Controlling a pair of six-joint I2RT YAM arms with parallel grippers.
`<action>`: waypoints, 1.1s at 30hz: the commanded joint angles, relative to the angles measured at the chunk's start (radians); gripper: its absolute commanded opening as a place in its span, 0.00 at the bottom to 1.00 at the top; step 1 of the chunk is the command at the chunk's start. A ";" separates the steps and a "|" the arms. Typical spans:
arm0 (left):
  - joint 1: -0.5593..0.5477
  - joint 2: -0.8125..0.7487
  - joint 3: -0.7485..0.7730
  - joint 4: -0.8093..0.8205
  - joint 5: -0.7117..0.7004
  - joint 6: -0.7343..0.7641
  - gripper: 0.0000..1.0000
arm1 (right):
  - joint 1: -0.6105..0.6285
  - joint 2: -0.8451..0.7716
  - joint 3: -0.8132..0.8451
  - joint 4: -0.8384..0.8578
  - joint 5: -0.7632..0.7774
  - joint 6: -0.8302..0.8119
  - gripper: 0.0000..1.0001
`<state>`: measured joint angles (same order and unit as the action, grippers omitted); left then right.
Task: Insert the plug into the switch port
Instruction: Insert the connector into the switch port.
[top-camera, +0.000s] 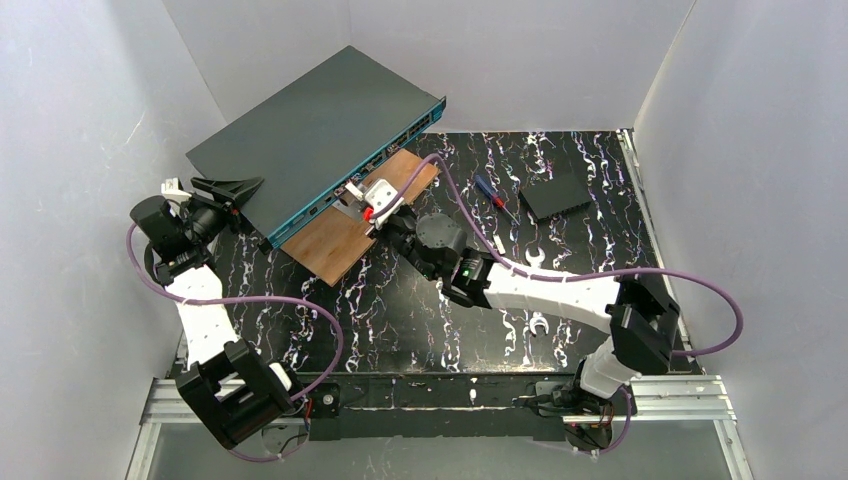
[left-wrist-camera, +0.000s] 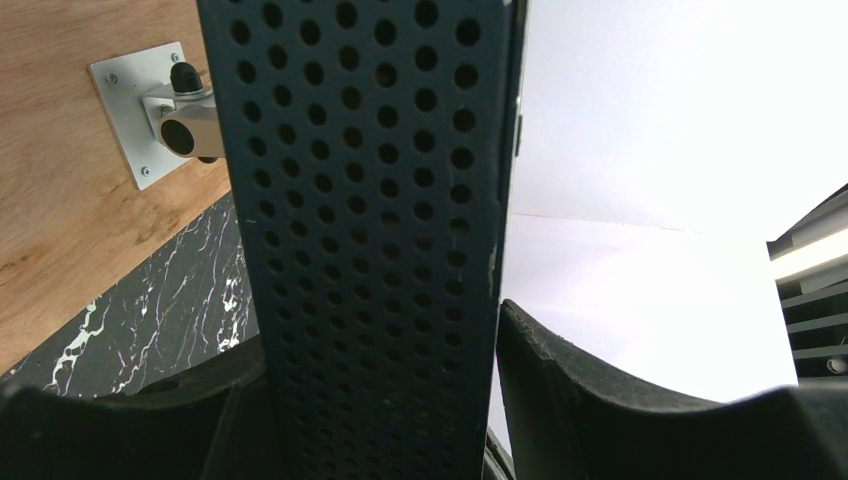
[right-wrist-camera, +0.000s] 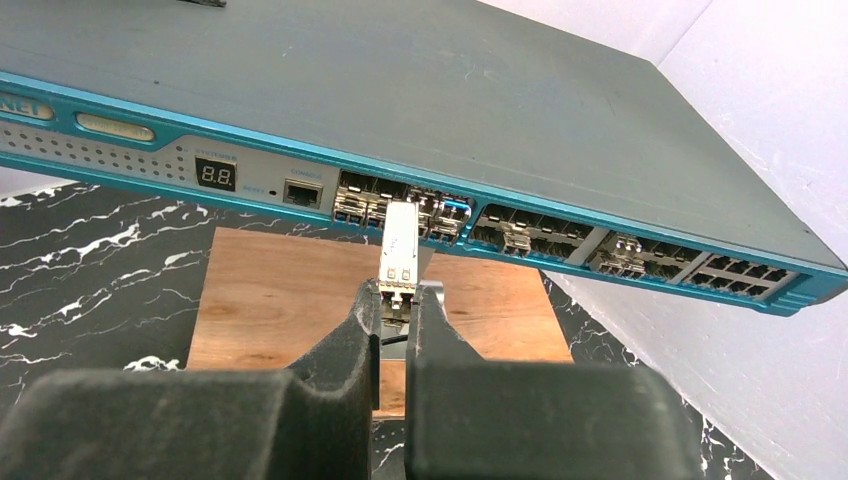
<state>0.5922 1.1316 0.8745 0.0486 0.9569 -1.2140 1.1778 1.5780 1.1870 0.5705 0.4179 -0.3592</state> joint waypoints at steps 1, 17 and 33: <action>-0.029 0.036 -0.025 -0.075 0.017 0.100 0.00 | 0.000 0.021 0.056 0.083 0.016 0.004 0.01; -0.029 0.038 -0.025 -0.073 0.022 0.103 0.00 | 0.000 0.039 0.055 0.119 -0.001 0.022 0.01; -0.029 0.041 -0.025 -0.072 0.026 0.103 0.00 | -0.001 0.055 0.054 0.168 0.051 0.045 0.01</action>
<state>0.5938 1.1362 0.8745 0.0532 0.9661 -1.2140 1.1778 1.6299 1.2034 0.6441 0.4244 -0.3355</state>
